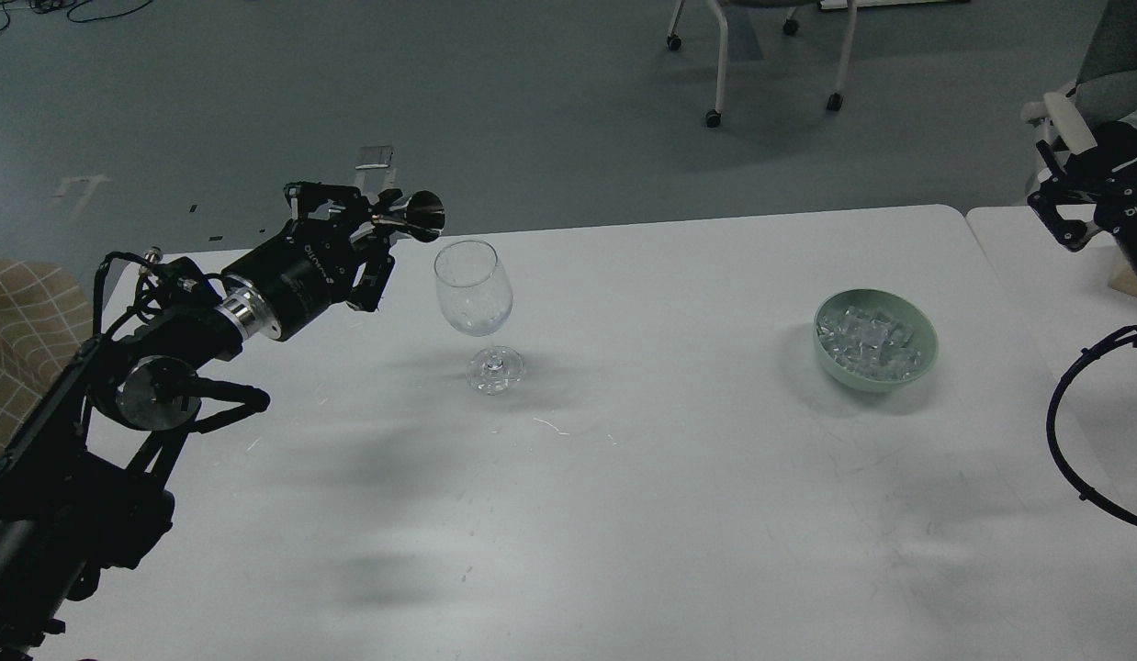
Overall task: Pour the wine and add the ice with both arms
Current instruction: 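Tilt the jigger over the wine glass rim to pour, then turn the jigger upright and move it back toward its spot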
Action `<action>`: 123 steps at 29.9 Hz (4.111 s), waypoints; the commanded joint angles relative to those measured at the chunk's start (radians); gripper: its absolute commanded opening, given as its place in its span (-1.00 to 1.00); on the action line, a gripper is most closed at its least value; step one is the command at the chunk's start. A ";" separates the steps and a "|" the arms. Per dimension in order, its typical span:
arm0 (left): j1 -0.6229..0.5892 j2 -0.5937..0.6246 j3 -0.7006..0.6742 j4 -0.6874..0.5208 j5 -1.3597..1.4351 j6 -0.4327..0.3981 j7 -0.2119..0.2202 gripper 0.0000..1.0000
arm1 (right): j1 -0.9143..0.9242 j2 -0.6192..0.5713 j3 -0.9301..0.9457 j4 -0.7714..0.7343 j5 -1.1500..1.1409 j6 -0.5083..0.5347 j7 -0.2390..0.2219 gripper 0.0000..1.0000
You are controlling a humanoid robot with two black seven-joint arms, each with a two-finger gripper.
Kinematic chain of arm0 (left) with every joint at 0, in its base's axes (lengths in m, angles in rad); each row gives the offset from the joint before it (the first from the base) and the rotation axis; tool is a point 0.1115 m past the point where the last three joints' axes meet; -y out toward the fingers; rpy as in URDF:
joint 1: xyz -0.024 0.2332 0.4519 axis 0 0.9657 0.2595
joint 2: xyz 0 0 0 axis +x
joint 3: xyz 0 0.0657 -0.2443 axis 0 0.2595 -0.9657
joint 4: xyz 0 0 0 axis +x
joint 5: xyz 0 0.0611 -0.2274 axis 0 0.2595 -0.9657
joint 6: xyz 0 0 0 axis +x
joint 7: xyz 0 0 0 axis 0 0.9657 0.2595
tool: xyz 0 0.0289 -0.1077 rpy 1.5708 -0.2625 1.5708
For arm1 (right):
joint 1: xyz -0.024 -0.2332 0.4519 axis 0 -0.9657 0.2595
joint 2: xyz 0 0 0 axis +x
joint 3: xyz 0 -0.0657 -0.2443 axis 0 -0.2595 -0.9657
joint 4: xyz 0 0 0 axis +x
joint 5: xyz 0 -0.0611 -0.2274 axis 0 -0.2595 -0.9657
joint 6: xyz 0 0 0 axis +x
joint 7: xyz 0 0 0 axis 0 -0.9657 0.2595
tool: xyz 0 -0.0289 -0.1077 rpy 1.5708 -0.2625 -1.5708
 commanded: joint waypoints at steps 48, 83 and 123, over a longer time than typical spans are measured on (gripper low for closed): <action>-0.077 0.007 0.001 -0.152 0.384 -0.002 0.130 -1.00 | -0.002 -0.003 0.003 0.000 0.002 0.000 0.006 1.00; -0.086 0.044 -0.002 -0.155 0.531 -0.016 0.099 -1.00 | -0.026 -0.006 0.020 0.005 0.002 0.001 0.006 1.00; 0.409 -0.223 -0.431 -0.164 -0.429 0.163 0.104 -1.00 | -0.043 -0.013 0.029 0.036 0.000 -0.009 -0.002 1.00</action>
